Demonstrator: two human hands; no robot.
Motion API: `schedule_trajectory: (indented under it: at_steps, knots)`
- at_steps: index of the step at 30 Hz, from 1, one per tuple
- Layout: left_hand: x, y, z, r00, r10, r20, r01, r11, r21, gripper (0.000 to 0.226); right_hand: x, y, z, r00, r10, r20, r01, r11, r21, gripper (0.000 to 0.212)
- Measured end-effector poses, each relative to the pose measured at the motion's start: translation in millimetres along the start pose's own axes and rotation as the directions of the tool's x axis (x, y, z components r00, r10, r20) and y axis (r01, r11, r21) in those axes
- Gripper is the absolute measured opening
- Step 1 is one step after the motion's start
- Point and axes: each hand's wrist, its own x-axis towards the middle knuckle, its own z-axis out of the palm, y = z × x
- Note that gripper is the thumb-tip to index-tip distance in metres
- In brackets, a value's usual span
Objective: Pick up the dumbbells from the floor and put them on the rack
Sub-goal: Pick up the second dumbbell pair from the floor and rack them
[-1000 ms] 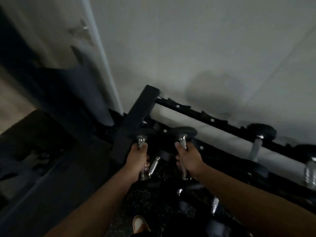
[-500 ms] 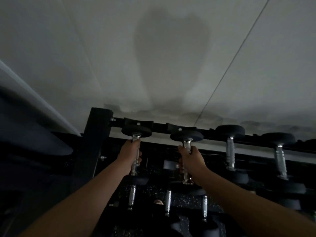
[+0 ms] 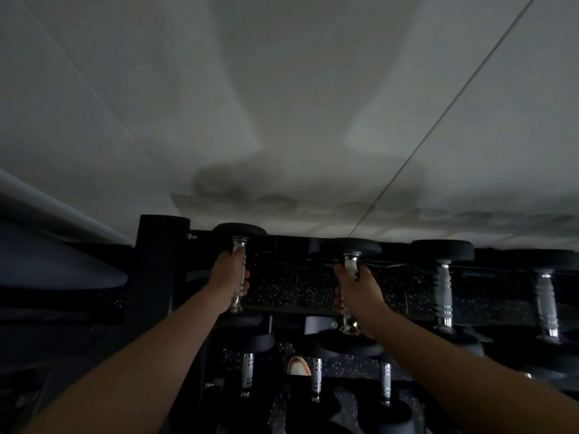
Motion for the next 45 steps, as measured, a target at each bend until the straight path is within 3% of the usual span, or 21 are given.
schedule_trajectory:
  at_steps: [13, 22, 26, 31, 34, 37, 45]
  knots:
    - [6, -24, 7, 0.999, 0.038, -0.039, -0.039, 0.999, -0.023, 0.021, 12, -3, 18, 0.998, 0.035, -0.059, -0.037, 0.999, -0.028, 0.024]
    - [4, -24, 7, 0.996, 0.080, -0.038, -0.079, 0.997, 0.019, 0.017, 20, 11, 19, 0.998, 0.019, -0.062, -0.028, 0.990, -0.141, 0.029]
    - [2, -23, 8, 0.994, 0.089, -0.055, -0.088, 0.996, 0.020, 0.018, 25, 16, 22, 0.998, -0.016, -0.056, 0.002, 0.974, -0.228, 0.031]
    - [0, -24, 9, 0.994, 0.093, -0.062, -0.091, 0.995, 0.034, 0.018, 24, 14, 19, 0.999, -0.008, -0.033, 0.001, 0.980, -0.201, 0.030]
    - [0, -25, 8, 0.989, 0.111, -0.092, -0.101, 0.988, 0.114, 0.033, 25, 12, 17, 1.000, 0.004, 0.005, -0.003, 0.980, -0.200, 0.032]
    - [-5, -27, 6, 0.982, 0.158, -0.103, -0.131, 0.965, 0.227, 0.040, 26, 11, 15, 1.000, 0.008, 0.014, -0.005, 0.973, -0.230, 0.036]
    - [-27, -27, -1, 0.976, 0.194, -0.097, -0.158, 0.943, 0.293, 0.034, 18, 10, 15, 1.000, -0.014, -0.007, 0.011, 0.932, -0.362, 0.064]
